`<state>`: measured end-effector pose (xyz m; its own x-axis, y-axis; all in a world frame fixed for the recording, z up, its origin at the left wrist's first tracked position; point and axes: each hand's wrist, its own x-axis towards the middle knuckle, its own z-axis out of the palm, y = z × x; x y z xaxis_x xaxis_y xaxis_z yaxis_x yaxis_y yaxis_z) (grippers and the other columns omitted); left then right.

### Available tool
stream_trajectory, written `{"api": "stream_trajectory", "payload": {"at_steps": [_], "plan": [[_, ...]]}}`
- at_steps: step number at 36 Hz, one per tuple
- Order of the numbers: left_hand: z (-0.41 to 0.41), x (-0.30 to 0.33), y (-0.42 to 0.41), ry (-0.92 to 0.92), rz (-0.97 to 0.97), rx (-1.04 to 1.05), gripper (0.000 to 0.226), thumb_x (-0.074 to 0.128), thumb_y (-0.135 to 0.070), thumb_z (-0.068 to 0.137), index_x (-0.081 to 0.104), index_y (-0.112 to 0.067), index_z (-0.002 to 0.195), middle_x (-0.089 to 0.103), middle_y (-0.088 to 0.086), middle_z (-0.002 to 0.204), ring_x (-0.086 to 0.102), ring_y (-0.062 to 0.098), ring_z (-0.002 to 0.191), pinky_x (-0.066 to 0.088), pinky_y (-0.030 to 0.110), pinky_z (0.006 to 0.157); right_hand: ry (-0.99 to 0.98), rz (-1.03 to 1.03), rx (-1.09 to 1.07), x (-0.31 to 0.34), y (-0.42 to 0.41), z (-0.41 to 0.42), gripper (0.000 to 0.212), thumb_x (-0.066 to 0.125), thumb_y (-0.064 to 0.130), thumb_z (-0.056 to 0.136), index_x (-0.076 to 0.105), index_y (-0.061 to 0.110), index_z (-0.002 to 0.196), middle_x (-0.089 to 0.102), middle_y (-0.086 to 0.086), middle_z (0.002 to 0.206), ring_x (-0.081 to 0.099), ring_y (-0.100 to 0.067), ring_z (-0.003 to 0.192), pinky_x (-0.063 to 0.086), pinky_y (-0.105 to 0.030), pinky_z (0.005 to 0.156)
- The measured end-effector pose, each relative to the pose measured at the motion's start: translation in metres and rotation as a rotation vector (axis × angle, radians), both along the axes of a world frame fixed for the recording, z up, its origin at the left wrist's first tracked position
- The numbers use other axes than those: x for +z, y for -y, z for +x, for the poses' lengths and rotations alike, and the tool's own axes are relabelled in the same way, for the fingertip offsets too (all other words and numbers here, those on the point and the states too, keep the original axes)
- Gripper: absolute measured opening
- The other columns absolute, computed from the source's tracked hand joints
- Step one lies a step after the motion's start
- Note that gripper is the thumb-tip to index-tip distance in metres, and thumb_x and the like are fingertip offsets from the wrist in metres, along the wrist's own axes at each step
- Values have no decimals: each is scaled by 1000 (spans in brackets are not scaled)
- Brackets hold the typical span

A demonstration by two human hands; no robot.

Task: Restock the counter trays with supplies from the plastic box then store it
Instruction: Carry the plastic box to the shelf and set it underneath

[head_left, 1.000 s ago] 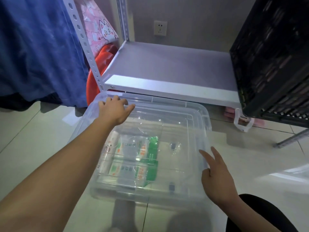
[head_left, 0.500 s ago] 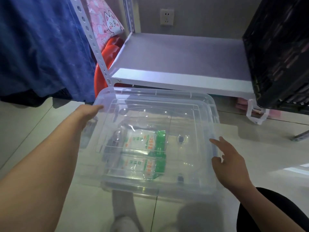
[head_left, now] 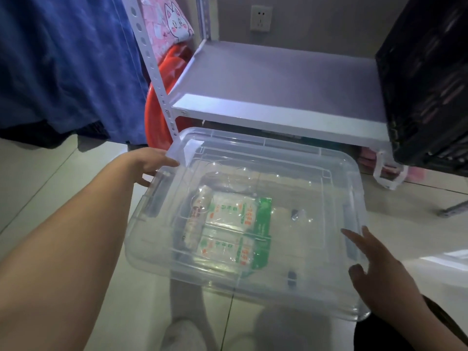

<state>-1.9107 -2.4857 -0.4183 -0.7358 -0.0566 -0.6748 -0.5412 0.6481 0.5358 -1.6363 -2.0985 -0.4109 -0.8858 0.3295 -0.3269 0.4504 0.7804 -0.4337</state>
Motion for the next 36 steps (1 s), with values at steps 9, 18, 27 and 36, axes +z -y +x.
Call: {"api": "stream_trajectory", "payload": {"at_steps": [9, 18, 27, 36], "plan": [[-3, 1, 6, 106, 56, -78, 42, 70, -26, 89, 60, -25, 129, 64, 6, 125, 63, 31, 107, 54, 48, 89, -23, 204, 38, -17, 4, 26, 75, 62, 0, 77, 48, 31, 144, 38, -15, 155, 31, -35, 145, 32, -56, 111], [3, 0, 8, 123, 82, -75, 36, 69, -22, 89, 61, -34, 122, 61, 1, 126, 58, 28, 116, 49, 52, 98, 98, 265, 90, -10, 23, 32, 71, 57, 27, 86, 29, 35, 151, 7, -3, 166, -14, -22, 151, 5, -49, 120], [19, -4, 26, 87, 127, 10, 64, 87, -45, 65, 63, -32, 122, 61, -1, 131, 58, 22, 119, 46, 47, 104, -196, 76, 445, 50, 111, -62, 76, 30, 69, 82, 11, 46, 152, -10, 8, 165, -14, -20, 151, -3, -49, 120], [41, -9, 38, 217, 193, 35, 66, 76, -50, 77, 54, -27, 134, 62, 6, 127, 63, 28, 111, 54, 46, 89, -173, 194, 668, -43, 201, -111, 66, 14, 71, 94, 1, 45, 153, -14, 4, 165, -17, -27, 151, -10, -62, 116]]}}
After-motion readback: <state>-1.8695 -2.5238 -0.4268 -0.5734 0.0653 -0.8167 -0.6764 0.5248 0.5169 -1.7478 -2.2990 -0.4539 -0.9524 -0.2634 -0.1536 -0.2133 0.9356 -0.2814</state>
